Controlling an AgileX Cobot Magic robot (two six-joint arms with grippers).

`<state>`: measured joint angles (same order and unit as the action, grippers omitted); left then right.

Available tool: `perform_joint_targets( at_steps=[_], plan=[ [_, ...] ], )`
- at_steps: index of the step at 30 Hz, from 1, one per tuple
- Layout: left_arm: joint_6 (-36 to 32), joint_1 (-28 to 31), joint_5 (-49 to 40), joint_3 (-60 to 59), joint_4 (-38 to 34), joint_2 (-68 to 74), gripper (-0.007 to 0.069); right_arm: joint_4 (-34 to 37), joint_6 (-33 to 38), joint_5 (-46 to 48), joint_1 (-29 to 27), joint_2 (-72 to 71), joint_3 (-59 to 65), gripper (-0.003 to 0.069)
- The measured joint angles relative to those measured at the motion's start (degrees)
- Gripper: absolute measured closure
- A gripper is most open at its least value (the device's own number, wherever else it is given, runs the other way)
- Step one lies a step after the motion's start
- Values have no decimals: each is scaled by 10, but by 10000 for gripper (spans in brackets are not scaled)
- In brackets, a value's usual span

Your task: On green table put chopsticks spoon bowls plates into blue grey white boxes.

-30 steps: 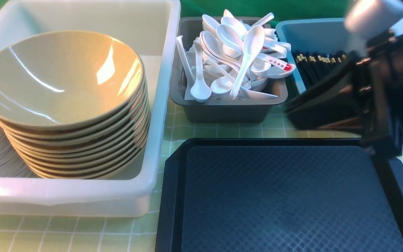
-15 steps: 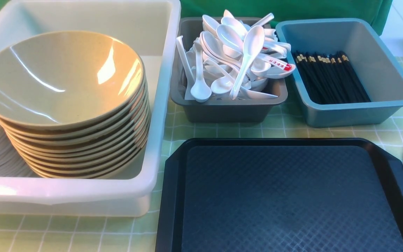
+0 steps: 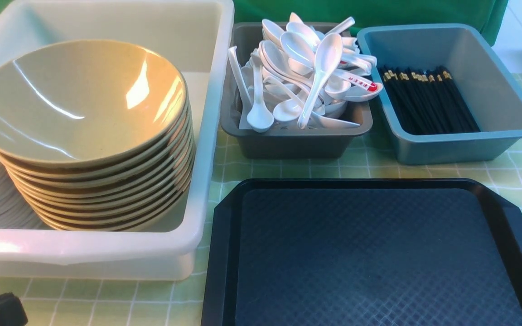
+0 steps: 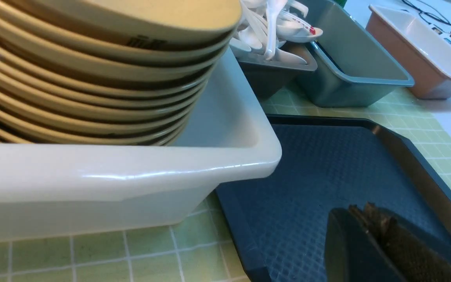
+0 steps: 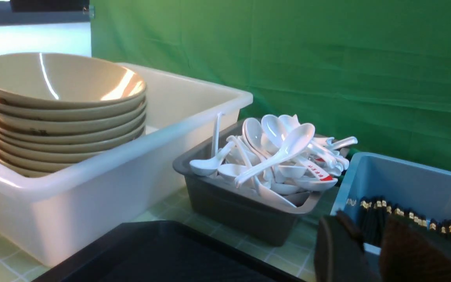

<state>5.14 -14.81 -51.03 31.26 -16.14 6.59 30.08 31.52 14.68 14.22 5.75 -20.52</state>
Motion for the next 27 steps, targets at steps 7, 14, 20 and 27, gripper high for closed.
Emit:
perform_joint_targets(
  at_steps=[7, 14, 20, 27],
  plan=[
    [0, 0, -9, -3, -2, -3, 626, 0, 0, 0, 0, -1, 0, 475],
    [1, 0, -4, -8, -2, -4, 626, 0, 0, 0, 0, -1, 0, 469],
    [-13, 26, 122, -85, 78, -9, 626, 0, 0, 0, 0, -1, 0, 465],
    [-13, 138, 310, -285, 115, -65, 626, 1, 0, 0, 0, -1, 0, 463]
  ],
)
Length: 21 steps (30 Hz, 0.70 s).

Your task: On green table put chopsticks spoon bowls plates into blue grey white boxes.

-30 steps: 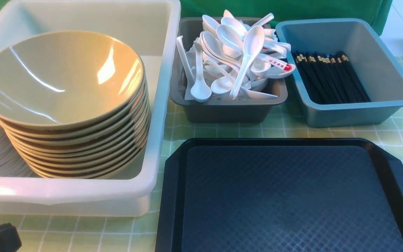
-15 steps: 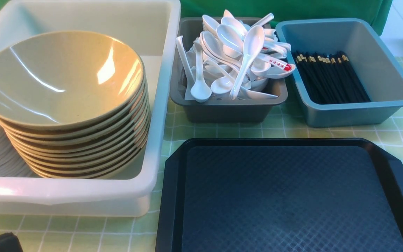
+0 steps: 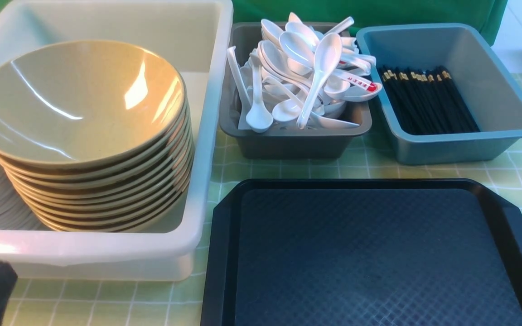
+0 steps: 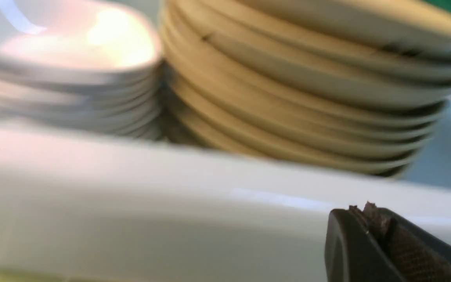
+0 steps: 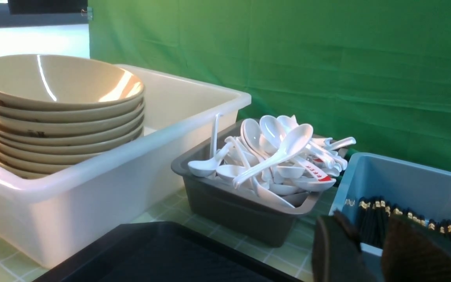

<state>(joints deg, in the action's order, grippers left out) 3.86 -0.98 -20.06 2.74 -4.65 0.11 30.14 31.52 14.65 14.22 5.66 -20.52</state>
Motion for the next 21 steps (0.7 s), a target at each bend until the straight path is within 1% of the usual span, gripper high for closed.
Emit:
perform_joint_targets(
  at_steps=[1, 2, 5, 12, 21],
  plan=[
    [0, 1, 2, 0, 0, -1, 626, 0, 0, 0, 0, 0, 0, 463],
    [0, 11, 16, -28, 1, -6, 626, 1, 0, 1, 0, -1, 0, 463],
    [0, 15, 14, -42, 3, -7, 626, 1, 0, 2, 0, -3, 0, 462],
    [0, -19, 9, -42, 5, -8, 626, 1, 0, 2, 0, -4, 0, 457],
    [-1, -19, 10, -42, 5, -8, 626, 1, 0, 2, 0, -4, 0, 452]
  ],
)
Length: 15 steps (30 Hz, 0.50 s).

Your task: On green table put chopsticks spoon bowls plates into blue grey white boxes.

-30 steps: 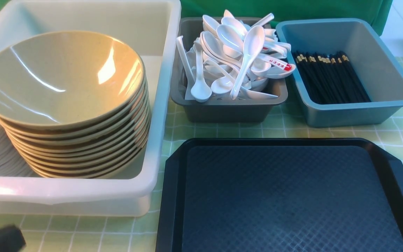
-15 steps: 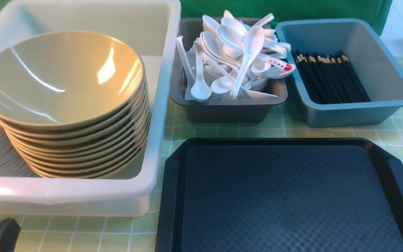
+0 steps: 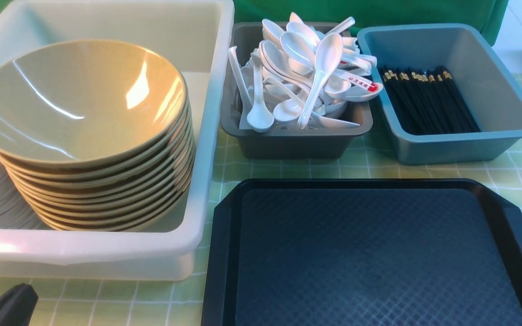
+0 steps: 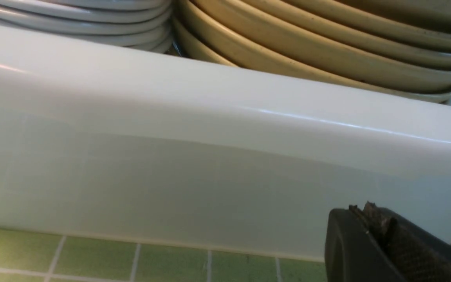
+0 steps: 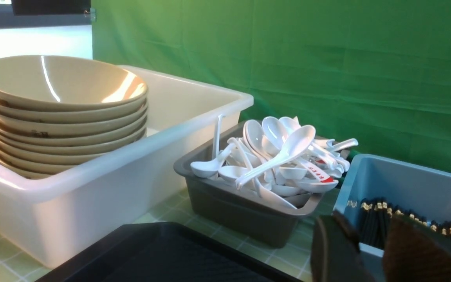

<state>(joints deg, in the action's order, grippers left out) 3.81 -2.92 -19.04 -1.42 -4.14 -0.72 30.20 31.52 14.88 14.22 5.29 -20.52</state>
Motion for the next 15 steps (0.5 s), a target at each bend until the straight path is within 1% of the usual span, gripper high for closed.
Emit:
perform_joint_targets(
  at_steps=[15],
  plan=[
    [-1, 0, 1, 0, 0, 0, 626, 0, 0, 0, 0, 0, 0, 442]
  ],
)
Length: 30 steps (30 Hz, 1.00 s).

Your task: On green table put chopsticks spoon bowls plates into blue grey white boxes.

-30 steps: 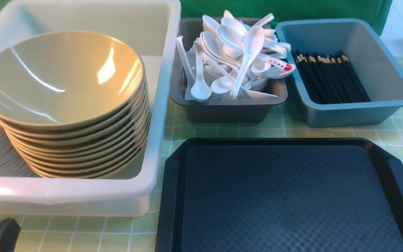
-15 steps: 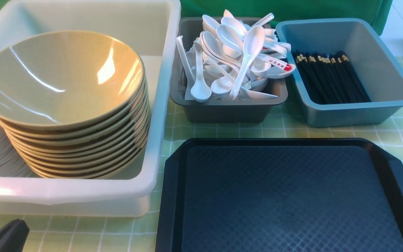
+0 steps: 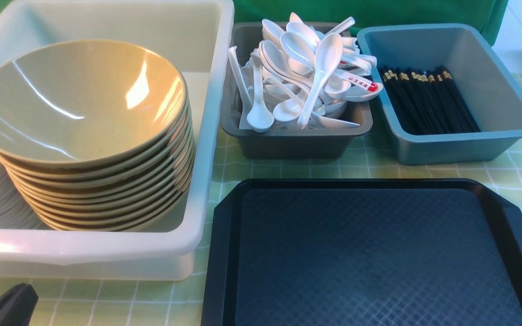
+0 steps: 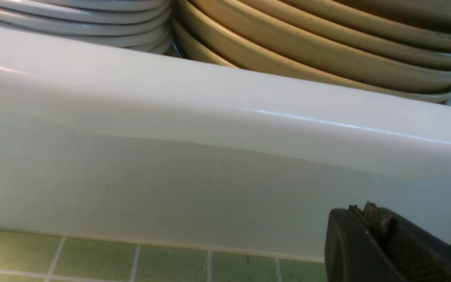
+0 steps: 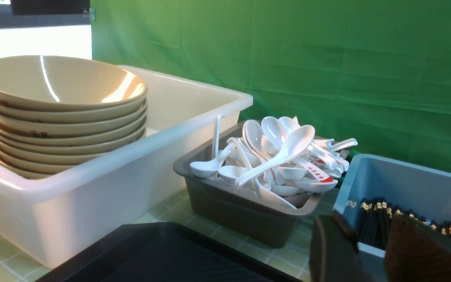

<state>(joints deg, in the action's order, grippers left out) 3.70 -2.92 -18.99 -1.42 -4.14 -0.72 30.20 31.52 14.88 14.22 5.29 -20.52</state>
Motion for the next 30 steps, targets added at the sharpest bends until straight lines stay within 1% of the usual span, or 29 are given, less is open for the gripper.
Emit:
perform_joint_targets(
  at_steps=[10, 16, 20, 21, 22, 24, 25, 26, 27, 28, 29, 30],
  plan=[
    [0, 0, 0, 0, 0, 0, 626, 0, 0, 0, -2, 0, 0, 439],
    [0, 0, 0, 0, 0, 0, 626, 0, 0, 0, -47, 0, 0, 433],
    [0, 0, 0, 0, 0, 0, 626, -9, 0, 9, -112, -3, 0, 433],
    [0, 0, 0, 0, 0, 0, 626, -15, -1, 20, -119, -5, 0, 433],
    [0, 0, 0, 0, 0, 0, 626, -27, -5, 33, -130, -8, 0, 433],
    [0, 0, 1, 0, 0, 0, 626, -81, -31, 69, -141, -17, 1, 433],
    [0, 0, 1, 0, 0, 0, 626, -117, -65, 86, -144, -22, 7, 433],
    [0, 0, 1, 0, 0, 0, 626, -174, -120, 96, -145, -24, 20, 433],
    [0, 0, 1, 0, 0, 0, 626, -182, -120, 96, -145, -25, 20, 433],
    [0, 0, 1, 0, 0, 0, 626, -216, -165, 98, -145, -27, 32, 432],
    [0, 0, 1, 0, 0, 0, 626, -272, -226, 99, -145, -34, 52, 432],
    [0, 0, 1, 0, 0, 0, 626, -312, -263, 100, -145, -41, 67, 432]
  ],
)
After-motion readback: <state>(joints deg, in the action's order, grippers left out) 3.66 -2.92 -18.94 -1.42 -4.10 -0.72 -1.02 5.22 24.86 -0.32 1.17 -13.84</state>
